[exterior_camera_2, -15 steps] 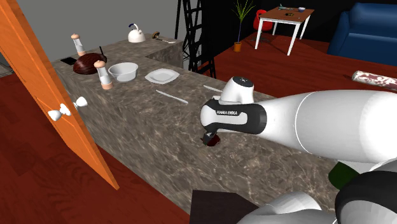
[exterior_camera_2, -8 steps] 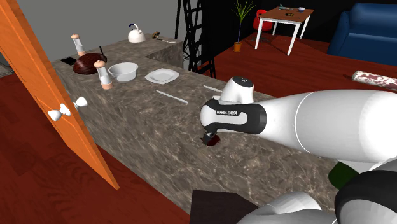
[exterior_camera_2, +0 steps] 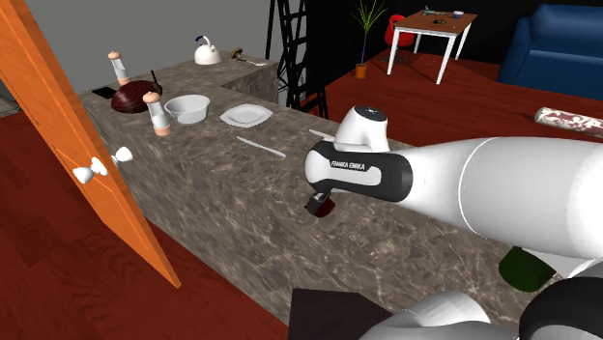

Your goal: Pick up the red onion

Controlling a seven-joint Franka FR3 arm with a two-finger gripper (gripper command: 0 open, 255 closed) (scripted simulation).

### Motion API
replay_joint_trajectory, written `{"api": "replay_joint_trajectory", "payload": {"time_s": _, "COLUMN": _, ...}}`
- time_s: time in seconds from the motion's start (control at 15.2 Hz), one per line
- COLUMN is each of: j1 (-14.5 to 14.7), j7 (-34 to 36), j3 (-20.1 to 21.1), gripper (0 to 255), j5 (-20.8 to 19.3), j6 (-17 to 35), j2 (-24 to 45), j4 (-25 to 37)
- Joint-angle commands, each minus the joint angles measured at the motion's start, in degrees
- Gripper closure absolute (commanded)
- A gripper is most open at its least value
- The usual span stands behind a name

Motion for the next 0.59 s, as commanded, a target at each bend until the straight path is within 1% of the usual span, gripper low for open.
{"api": "replay_joint_trajectory", "payload": {"time_s": 0.0, "j1": -0.26, "j7": 0.44, "j3": 0.16, "gripper": 255, "j5": -0.35, "j6": -2.03, "j2": -0.88, "j4": 1.15}}
{"api": "replay_joint_trajectory", "payload": {"time_s": 0.53, "j1": -0.77, "j7": 1.98, "j3": 0.75, "gripper": 255, "j5": -1.20, "j6": -8.93, "j2": -3.13, "j4": 5.88}}
